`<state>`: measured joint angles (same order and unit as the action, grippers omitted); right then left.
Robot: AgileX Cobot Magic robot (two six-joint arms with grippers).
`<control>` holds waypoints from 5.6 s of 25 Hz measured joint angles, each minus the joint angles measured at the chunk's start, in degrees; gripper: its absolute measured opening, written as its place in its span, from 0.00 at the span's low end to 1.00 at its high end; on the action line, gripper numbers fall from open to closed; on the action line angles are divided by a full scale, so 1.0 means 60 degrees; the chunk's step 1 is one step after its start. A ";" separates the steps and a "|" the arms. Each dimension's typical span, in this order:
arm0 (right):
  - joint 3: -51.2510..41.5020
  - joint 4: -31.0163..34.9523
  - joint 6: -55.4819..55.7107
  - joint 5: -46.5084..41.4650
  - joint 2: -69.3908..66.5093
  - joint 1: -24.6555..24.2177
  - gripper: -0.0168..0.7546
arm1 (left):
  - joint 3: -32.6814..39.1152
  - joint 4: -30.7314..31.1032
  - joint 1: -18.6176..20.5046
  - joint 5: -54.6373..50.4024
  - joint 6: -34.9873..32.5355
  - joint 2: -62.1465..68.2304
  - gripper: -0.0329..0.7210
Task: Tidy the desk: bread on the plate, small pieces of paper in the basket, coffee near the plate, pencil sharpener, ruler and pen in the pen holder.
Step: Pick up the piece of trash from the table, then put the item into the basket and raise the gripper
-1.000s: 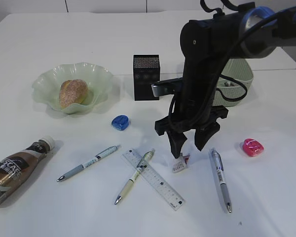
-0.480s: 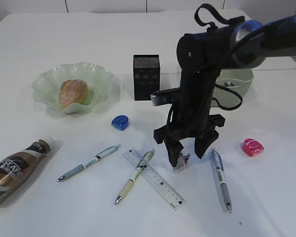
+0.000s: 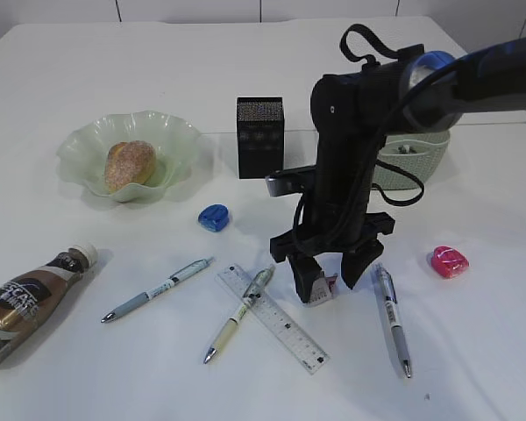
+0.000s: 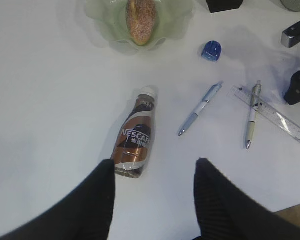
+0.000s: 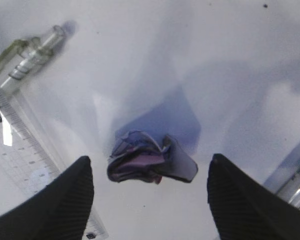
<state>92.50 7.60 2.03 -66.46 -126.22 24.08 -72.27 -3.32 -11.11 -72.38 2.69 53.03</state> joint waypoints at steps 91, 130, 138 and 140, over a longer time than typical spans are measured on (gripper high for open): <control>0.5609 -0.2472 0.1047 -0.0693 -0.0158 -0.0059 0.33 | 0.0000 0.0017 0.0000 0.0000 0.0000 0.0000 0.50; 0.6038 -0.3066 0.1322 0.1526 -0.1011 -0.2622 0.38 | 0.0000 0.0017 0.0000 0.0000 0.0000 0.0000 0.50; 0.6038 -0.3098 0.1404 0.1680 -0.1011 -0.2636 0.55 | 0.0000 0.0017 0.0000 0.0000 0.0000 0.0000 0.50; 0.6038 -0.3098 0.1404 0.1688 -0.1011 -0.2701 0.58 | 0.0000 0.0017 0.0000 0.0000 0.0000 0.0000 0.50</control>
<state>128.73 -10.99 10.46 -56.33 -132.29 7.88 -72.27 -3.22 -11.11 -72.38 2.69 53.03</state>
